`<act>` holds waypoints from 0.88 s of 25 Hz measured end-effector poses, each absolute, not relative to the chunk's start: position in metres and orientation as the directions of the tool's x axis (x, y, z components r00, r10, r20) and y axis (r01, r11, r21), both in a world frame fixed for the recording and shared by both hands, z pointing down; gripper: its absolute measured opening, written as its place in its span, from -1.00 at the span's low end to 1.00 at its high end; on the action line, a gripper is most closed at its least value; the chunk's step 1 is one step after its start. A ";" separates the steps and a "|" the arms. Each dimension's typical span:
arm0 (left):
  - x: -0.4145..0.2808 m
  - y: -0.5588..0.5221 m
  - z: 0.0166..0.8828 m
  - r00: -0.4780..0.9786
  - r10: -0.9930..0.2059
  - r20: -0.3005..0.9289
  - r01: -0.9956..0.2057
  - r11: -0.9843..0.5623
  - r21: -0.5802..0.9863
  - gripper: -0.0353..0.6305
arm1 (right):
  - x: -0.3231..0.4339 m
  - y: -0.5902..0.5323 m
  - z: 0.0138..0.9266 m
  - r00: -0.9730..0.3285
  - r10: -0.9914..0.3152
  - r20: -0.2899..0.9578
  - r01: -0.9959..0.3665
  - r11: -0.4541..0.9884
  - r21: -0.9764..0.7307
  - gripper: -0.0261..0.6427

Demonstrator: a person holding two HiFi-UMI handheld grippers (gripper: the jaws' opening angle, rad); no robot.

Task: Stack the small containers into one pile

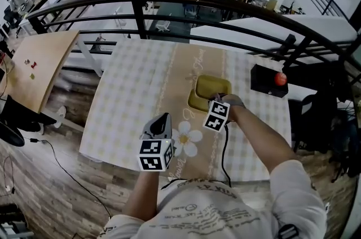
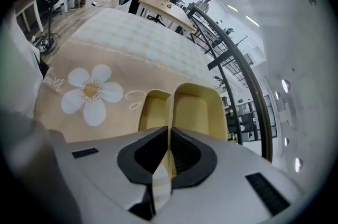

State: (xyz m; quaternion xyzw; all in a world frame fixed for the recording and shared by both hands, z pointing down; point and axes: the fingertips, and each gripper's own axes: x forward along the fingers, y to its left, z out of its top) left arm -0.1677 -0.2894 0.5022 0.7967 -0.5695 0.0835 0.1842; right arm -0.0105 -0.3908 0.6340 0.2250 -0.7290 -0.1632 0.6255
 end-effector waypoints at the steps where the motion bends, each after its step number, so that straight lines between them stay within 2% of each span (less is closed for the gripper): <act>1: -0.167 -0.290 0.502 0.336 -0.877 0.345 -0.939 -0.281 0.198 -0.88 | -0.010 -0.390 0.639 -0.112 -0.522 0.845 -0.128 0.851 0.509 -0.87; 22: -0.185 -0.292 0.509 0.295 -0.889 0.351 -0.949 -0.228 0.220 -0.88 | -0.037 -0.373 0.686 -0.050 -0.446 0.894 -0.217 0.878 0.426 -0.87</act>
